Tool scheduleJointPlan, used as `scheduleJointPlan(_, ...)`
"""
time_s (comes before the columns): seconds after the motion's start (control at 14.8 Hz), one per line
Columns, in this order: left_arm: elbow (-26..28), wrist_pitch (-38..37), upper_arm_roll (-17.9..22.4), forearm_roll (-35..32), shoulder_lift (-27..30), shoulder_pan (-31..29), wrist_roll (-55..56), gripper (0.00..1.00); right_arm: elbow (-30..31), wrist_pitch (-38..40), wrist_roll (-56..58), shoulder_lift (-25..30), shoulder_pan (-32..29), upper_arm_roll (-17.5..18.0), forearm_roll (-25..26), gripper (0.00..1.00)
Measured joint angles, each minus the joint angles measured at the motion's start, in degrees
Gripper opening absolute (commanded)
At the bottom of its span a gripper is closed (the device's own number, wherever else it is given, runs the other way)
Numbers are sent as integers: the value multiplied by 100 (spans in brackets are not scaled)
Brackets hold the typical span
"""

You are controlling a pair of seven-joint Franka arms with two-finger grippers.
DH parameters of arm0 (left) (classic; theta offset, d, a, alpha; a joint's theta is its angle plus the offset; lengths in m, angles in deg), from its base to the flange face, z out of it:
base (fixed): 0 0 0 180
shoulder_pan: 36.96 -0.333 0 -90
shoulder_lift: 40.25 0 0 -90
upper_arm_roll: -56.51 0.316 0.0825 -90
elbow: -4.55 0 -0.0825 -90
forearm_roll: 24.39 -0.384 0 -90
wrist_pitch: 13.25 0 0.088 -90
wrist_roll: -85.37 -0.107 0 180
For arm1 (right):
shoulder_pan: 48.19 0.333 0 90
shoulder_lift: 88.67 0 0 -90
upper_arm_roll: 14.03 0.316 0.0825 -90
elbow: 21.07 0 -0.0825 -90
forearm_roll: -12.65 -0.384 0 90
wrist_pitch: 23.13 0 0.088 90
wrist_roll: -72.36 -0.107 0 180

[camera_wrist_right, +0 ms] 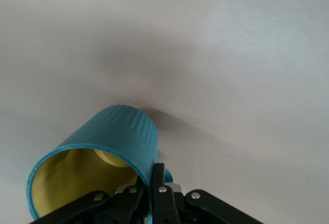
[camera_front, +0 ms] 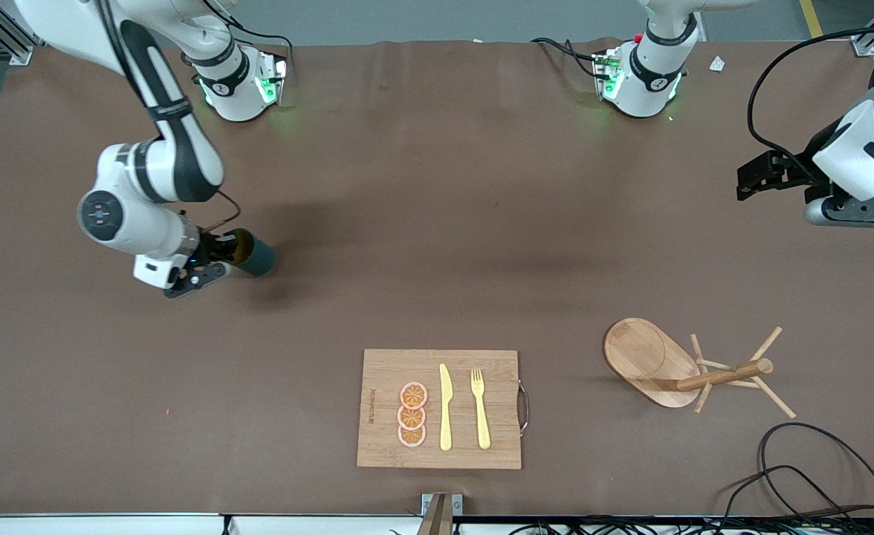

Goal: Pass cup and hang on rack
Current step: 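Carry the mug with the right gripper toward the table middle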

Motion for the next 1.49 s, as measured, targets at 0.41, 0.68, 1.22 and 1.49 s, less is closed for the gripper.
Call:
scheduleJointPlan(0.41, 0, -10, -1, 0, 0, 0, 0, 100, -388, -7, -2766, -67, 1572, 15, -174, 0)
scheduleJointPlan(0.68, 0, -11, -3, 0, 0, 0, 0, 100, -872, -18, -3991, -456, 2226, 12, -341, 0)
scheduleJointPlan(1.22, 0, -12, -4, 0, 0, 0, 0, 100, -2045, -84, -5693, -1476, 3181, 5, -372, 0)
scheduleJointPlan(1.49, 0, -12, -4, 0, 0, 0, 0, 100, -2172, -216, -5986, -1599, 3375, 3, -393, 0)
